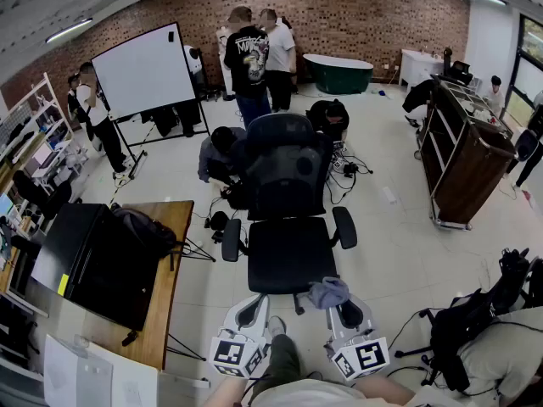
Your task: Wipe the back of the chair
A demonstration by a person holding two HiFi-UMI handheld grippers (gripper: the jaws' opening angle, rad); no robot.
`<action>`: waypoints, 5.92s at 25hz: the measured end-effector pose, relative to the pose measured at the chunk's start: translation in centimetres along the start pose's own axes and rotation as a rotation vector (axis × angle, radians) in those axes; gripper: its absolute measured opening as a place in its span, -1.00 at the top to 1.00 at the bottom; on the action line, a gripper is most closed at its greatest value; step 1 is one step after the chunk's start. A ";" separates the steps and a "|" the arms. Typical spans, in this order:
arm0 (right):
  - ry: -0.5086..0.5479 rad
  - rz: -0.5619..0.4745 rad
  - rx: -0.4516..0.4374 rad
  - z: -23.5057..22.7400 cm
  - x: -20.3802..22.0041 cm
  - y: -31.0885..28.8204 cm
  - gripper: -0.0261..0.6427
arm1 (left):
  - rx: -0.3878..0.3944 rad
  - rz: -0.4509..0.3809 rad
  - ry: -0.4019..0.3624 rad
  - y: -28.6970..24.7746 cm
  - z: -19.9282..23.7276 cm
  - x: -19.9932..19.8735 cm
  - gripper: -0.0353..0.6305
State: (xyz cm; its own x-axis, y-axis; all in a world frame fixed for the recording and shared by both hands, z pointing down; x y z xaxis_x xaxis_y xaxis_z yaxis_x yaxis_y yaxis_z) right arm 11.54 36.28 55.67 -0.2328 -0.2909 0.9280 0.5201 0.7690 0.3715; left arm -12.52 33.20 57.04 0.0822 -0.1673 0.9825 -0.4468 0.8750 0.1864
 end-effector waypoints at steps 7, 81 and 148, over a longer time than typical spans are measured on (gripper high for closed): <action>0.006 0.047 0.033 -2.1 3.0 -8.4 0.76 | 0.050 -0.015 0.017 -7.7 6.7 0.2 0.73; -0.066 0.403 0.005 -31.5 35.3 -64.8 0.76 | -0.242 0.114 -0.005 -33.2 21.4 -0.6 0.73; -0.103 0.612 0.236 -45.0 44.9 -57.7 0.76 | -0.062 0.200 0.054 -43.5 23.5 2.5 0.73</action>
State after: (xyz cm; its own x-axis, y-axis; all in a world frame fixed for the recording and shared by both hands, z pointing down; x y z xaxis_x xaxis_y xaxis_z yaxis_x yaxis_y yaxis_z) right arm 8.00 -46.77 77.18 -0.0360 0.2851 0.9578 0.3926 0.8854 -0.2488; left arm -13.81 -15.95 51.32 0.0456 0.0360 0.9983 -0.4034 0.9149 -0.0146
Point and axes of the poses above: the fingertips, and each gripper's own axes: y backward along the fingers, z to its left, x out of its underside, the point moved 9 cm from there along y, backward along the fingers, and after that the axes turned 6 degrees about -x, right-handed, at the moved point
